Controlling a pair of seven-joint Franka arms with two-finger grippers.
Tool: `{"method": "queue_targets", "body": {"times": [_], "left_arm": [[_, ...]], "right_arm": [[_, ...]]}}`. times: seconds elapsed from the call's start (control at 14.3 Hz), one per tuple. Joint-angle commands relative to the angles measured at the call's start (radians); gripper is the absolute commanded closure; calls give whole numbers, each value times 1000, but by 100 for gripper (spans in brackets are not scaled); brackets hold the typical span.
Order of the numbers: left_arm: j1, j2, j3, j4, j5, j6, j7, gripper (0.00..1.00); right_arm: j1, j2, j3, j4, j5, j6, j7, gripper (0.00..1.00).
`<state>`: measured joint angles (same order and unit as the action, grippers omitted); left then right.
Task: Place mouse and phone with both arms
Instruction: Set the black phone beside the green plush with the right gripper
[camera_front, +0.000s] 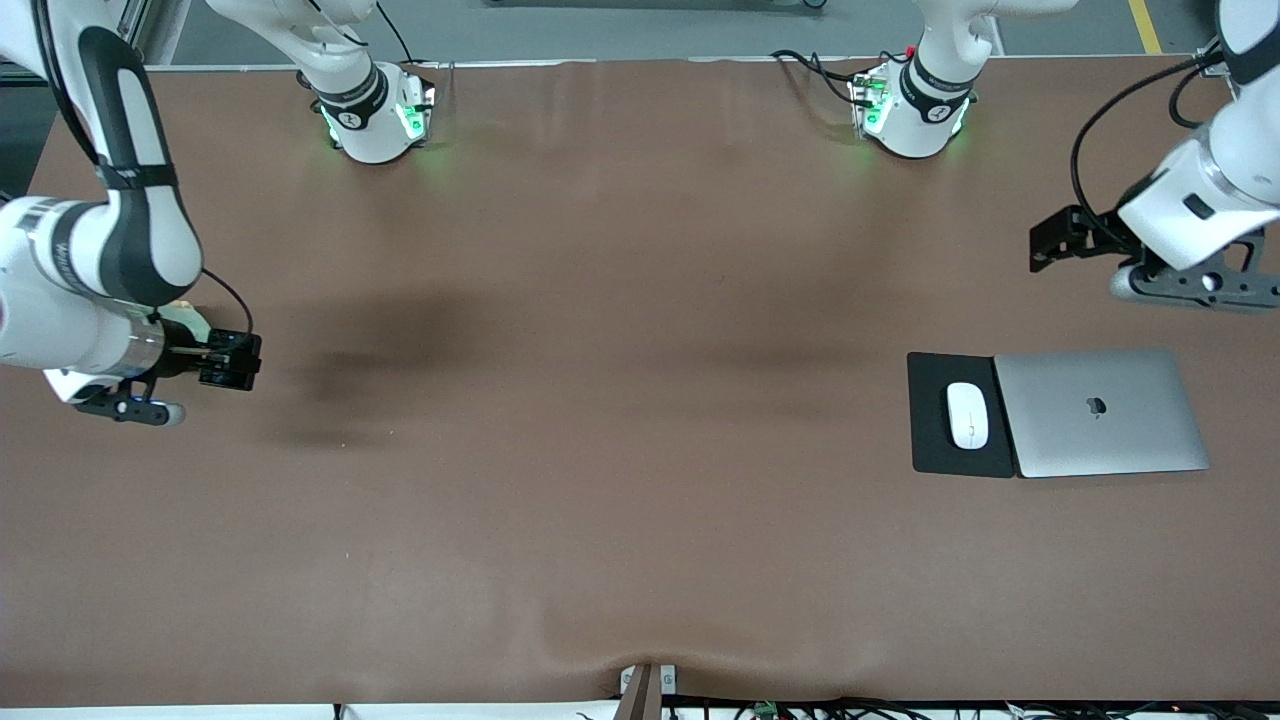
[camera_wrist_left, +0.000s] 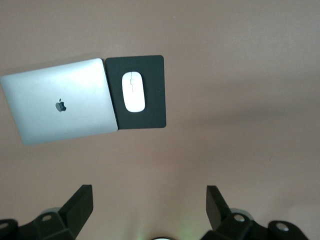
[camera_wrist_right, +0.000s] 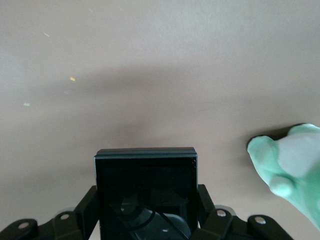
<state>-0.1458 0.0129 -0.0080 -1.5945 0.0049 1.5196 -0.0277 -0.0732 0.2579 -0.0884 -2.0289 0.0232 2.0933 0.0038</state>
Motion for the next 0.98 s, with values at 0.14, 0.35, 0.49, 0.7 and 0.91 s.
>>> {"method": "queue_targets", "body": {"times": [0.14, 0.35, 0.49, 0.7, 0.91], "left_arm": [[22, -86, -47, -117, 21, 22, -54, 0], [25, -90, -47, -130, 21, 43, -55, 0], [32, -83, -47, -124, 20, 48, -55, 0], [29, -76, -46, -111, 20, 50, -55, 0], [49, -76, -58, -110, 21, 50, -55, 0]], "right_arm": [[-49, -34, 21, -215, 1, 256, -51, 100], [-68, 9, 21, -234, 1, 326, -76, 100], [-65, 46, 21, -238, 4, 373, -74, 100], [-73, 96, 22, -237, 6, 404, -76, 100], [-86, 127, 22, -238, 6, 458, -119, 100]]}}
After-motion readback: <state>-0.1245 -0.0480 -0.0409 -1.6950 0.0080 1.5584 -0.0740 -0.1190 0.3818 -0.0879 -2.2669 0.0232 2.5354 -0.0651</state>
